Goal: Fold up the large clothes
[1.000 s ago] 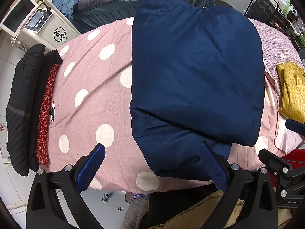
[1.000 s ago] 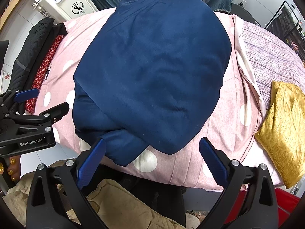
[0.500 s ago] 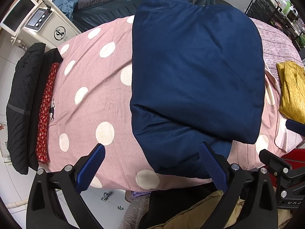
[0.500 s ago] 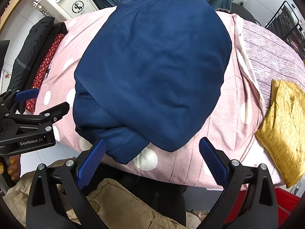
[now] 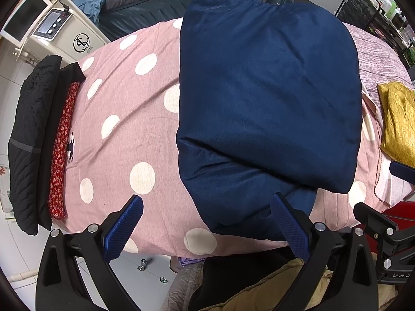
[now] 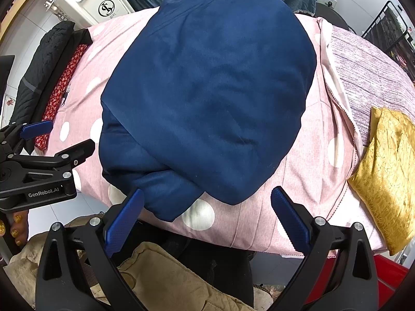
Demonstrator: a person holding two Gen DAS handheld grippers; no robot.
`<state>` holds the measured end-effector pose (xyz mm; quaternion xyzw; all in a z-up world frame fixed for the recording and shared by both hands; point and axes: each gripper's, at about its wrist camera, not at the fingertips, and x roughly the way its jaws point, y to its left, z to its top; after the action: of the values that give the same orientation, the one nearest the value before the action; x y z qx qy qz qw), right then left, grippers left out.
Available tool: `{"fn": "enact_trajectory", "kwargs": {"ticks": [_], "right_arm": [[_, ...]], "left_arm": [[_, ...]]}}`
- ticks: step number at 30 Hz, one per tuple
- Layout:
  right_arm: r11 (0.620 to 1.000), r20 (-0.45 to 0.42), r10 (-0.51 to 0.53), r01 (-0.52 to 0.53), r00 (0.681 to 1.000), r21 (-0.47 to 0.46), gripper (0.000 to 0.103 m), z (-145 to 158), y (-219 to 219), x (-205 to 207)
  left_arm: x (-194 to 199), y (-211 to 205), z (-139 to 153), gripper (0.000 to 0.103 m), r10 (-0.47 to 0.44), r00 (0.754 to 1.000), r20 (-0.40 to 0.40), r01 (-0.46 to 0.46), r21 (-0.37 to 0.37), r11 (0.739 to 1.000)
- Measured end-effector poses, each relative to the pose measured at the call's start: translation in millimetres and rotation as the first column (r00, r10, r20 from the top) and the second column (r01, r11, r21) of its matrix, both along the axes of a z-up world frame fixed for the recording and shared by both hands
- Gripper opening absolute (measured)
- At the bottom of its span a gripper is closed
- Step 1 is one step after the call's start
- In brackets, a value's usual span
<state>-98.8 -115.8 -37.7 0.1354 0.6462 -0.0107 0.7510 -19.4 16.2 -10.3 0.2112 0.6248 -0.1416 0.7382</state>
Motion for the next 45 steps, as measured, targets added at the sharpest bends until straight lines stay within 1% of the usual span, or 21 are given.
{"fn": "enact_trajectory", "kwargs": {"ticks": [8, 13, 15, 18, 21, 23, 25, 28, 30, 31, 32, 33, 34, 35, 36, 38, 39, 40, 42, 44, 45], "right_arm": [[1.0, 0.008, 0.001, -0.001, 1.0, 0.019, 0.097, 0.0, -8.9, 11.8], [1.0, 0.094, 0.01, -0.012, 0.995, 0.024, 0.097, 11.1, -28.2, 26.7], [1.0, 0.142, 0.021, -0.023, 0.99, 0.011, 0.097, 16.6, -40.3, 38.7], [1.0, 0.203, 0.017, -0.015, 0.979, -0.011, 0.097, 23.6, -66.7, 67.4], [1.0, 0.253, -0.007, 0.013, 0.968, -0.025, 0.097, 24.0, -99.1, 105.2], [1.0, 0.249, -0.03, 0.031, 0.968, -0.002, 0.097, 15.7, -117.2, 129.2], [0.996, 0.22, -0.072, 0.057, 0.973, 0.071, 0.097, -0.4, -133.1, 155.3], [0.984, 0.171, -0.098, 0.07, 0.98, 0.162, 0.096, -24.3, -138.0, 183.3], [0.985, 0.149, -0.059, 0.033, 0.987, 0.167, 0.075, -33.8, -124.3, 195.5], [0.988, 0.137, -0.023, 0.002, 0.99, 0.155, 0.061, -36.5, -111.1, 198.4], [0.99, 0.139, 0.011, -0.03, 0.99, 0.135, 0.048, -36.2, -99.7, 201.5], [0.991, 0.158, 0.078, -0.094, 0.984, 0.098, 0.04, -33.8, -79.6, 198.1], [0.982, 0.17, 0.157, -0.172, 0.973, 0.076, 0.025, -31.8, -55.9, 192.3], [0.969, 0.175, 0.219, -0.236, 0.96, 0.078, 0.024, -30.4, -35.6, 186.0], [0.947, 0.185, 0.298, -0.315, 0.937, 0.071, 0.022, -27.7, -8.5, 174.4], [0.892, 0.212, 0.428, -0.449, 0.879, 0.059, 0.019, -21.3, 36.9, 149.9], [0.846, 0.23, 0.497, -0.526, 0.837, 0.088, 0.019, -17.5, 63.3, 134.3], [0.794, 0.25, 0.549, -0.591, 0.798, 0.143, 0.019, -14.1, 87.8, 118.4], [0.685, 0.29, 0.64, -0.699, 0.712, 0.205, 0.019, -7.7, 134.3, 87.3], [0.57, 0.297, 0.746, -0.802, 0.596, 0.179, 0.019, -7.4, 172.1, 62.4], [0.485, 0.297, 0.813, -0.864, 0.501, 0.13, 0.021, -6.8, 196.0, 47.8]], "left_arm": [[4.3, -1.6, -1.0, 0.097, 0.012, 1.0, -0.009, -0.012, 0.002, 1.0], [12.7, 1.6, -5.5, 0.097, 0.037, 0.999, -0.019, -0.037, -0.001, 0.999], [17.8, 5.5, -10.8, 0.097, 0.054, 0.998, -0.045, -0.055, -0.013, 0.998], [24.9, 18.8, -17.9, 0.097, 0.106, 0.99, -0.095, -0.11, -0.04, 0.993], [33.1, 37.5, -18.1, 0.097, 0.176, 0.977, -0.117, -0.186, -0.078, 0.979], [38.3, 51.1, -16.2, 0.097, 0.228, 0.967, -0.113, -0.237, -0.081, 0.968], [40.3, 62.2, -16.1, 0.097, 0.268, 0.957, -0.112, -0.277, -0.081, 0.957], [43.8, 80.8, -15.1, 0.097, 0.33, 0.937, -0.113, -0.34, -0.083, 0.937], [43.4, 90.0, -15.5, 0.097, 0.356, 0.928, -0.111, -0.366, -0.08, 0.927], [44.3, 92.4, -16.1, 0.097, 0.366, 0.924, -0.112, -0.375, -0.079, 0.924], [44.9, 94.4, -16.5, 0.096, 0.374, 0.921, -0.114, -0.383, -0.076, 0.921], [45.1, 95.5, -16.4, 0.096, 0.376, 0.92, -0.113, -0.385, -0.073, 0.92], [46.5, 96.1, -15.8, 0.096, 0.374, 0.921, -0.109, -0.382, -0.069, 0.921], [47.4, 94.9, -13.8, 0.096, 0.372, 0.923, -0.104, -0.379, -0.065, 0.923], [49.3, 95.2, -11.2, 0.096, 0.368, 0.925, -0.095, -0.375, -0.066, 0.925], [54.9, 94.6, -0.3, 0.096, 0.359, 0.931, -0.062, -0.363, -0.081, 0.928], [58.9, 94.9, 6.1, 0.096, 0.355, 0.934, -0.044, -0.357, -0.096, 0.929], [65.4, 96.3, 16.8, 0.096, 0.356, 0.935, -0.016, -0.355, -0.117, 0.928], [76.3, 98.7, 35.0, 0.096, 0.37, 0.929, 0.028, -0.362, -0.149, 0.92], [90.5, 102.5, 54.8, 0.096, 0.381, 0.922, 0.069, -0.362, -0.194, 0.912], [98.1, 102.9, 62.5, 0.097, 0.38, 0.921, 0.081, -0.358, -0.205, 0.911]]}}
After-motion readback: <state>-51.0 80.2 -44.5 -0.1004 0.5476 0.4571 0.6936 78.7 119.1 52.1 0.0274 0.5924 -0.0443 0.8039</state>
